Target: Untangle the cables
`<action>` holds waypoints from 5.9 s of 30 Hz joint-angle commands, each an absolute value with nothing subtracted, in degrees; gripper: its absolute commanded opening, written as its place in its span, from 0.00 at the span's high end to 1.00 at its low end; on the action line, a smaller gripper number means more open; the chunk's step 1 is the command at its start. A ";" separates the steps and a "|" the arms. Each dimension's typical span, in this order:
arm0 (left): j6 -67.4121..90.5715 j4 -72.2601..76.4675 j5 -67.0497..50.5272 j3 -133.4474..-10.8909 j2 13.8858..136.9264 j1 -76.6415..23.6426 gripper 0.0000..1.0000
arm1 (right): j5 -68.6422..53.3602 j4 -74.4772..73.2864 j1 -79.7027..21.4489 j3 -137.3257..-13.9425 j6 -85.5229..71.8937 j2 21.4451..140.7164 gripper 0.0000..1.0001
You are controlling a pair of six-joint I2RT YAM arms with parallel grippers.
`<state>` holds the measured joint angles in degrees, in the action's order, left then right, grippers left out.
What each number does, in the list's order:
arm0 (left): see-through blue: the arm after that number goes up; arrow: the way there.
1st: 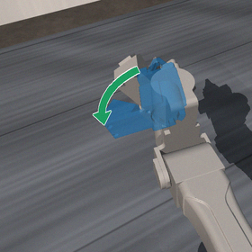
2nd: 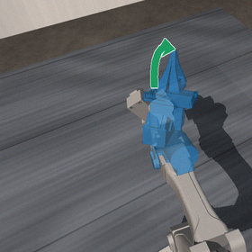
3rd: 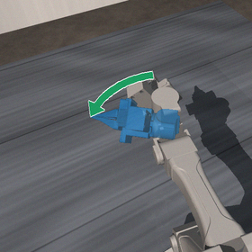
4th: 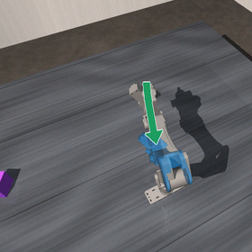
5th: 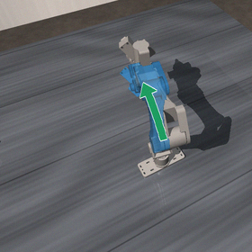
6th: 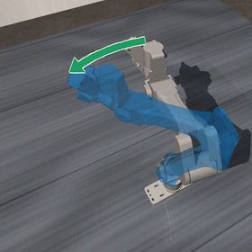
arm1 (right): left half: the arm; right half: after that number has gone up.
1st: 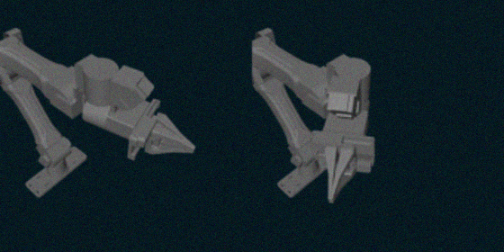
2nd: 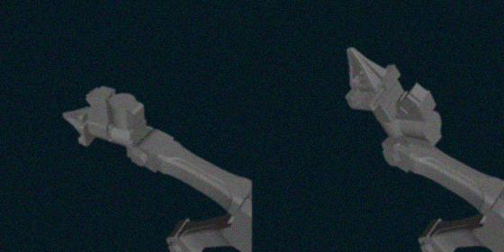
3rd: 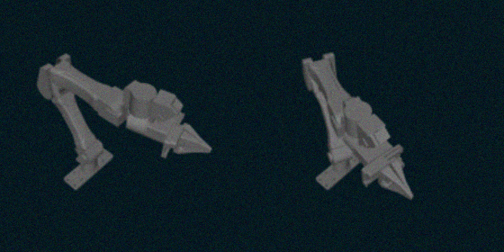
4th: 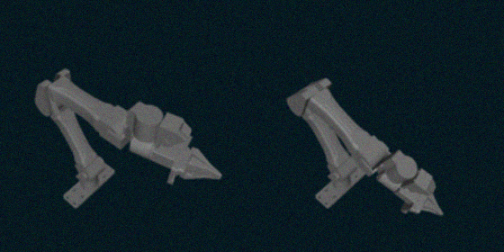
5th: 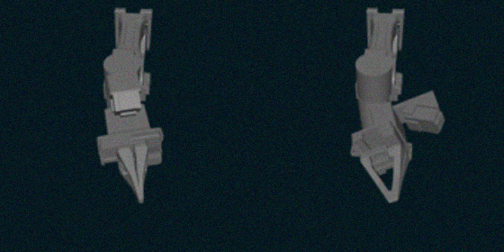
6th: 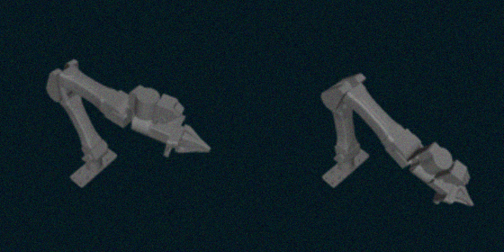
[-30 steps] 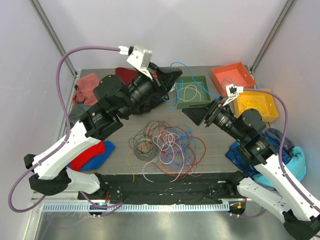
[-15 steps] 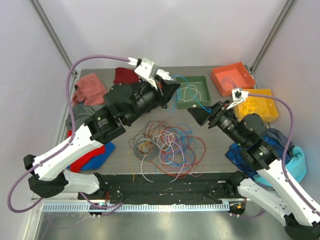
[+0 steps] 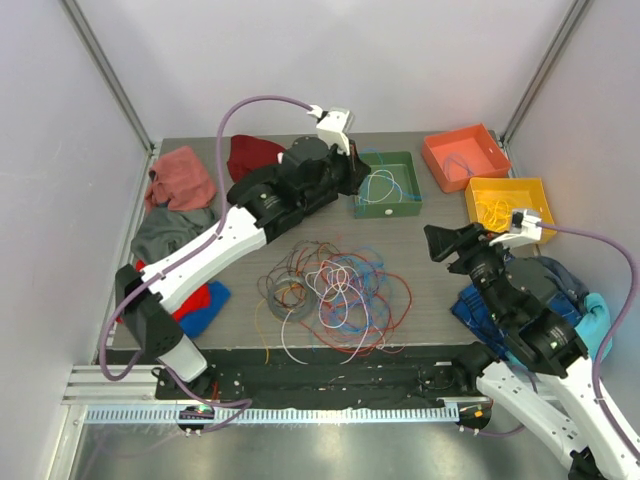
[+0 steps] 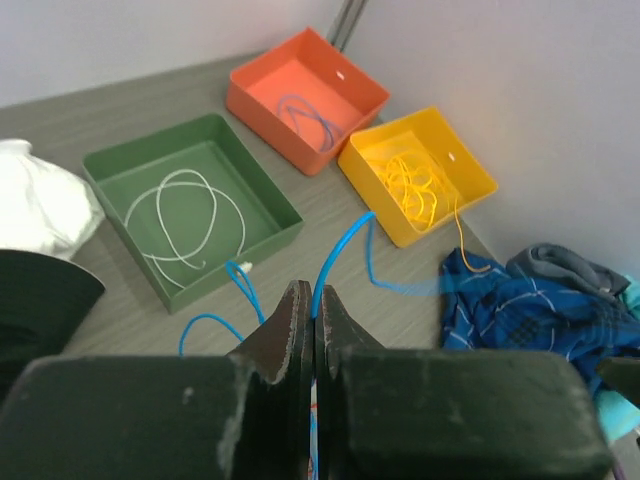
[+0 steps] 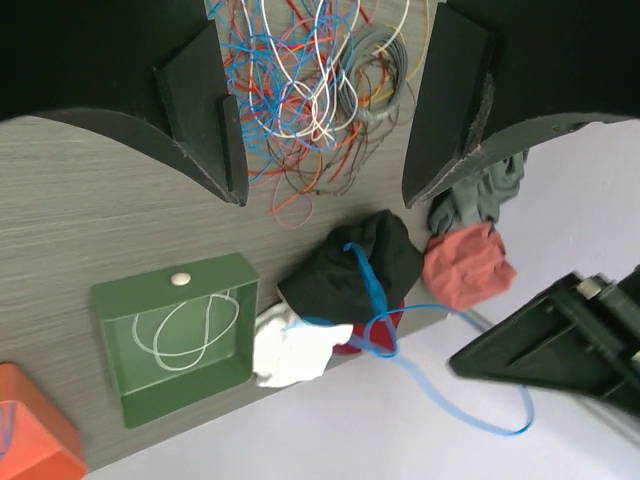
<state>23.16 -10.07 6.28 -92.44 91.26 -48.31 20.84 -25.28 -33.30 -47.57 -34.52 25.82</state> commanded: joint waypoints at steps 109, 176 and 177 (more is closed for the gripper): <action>49.30 -0.71 7.12 -30.67 54.57 -50.10 0.00 | 17.48 -1.67 -31.02 -45.47 -29.00 62.60 0.31; 44.47 -6.24 10.20 -32.79 59.16 -52.12 0.00 | 24.61 -23.11 2.81 -121.92 -28.21 127.98 0.00; 44.56 -6.24 10.02 -32.52 58.72 -52.21 0.00 | 24.87 -23.29 2.73 -121.21 -28.21 127.27 0.00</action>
<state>44.66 -7.51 10.85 -30.98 59.90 -52.05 22.76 -21.61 3.29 -122.17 -27.55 134.04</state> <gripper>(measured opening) 0.996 0.996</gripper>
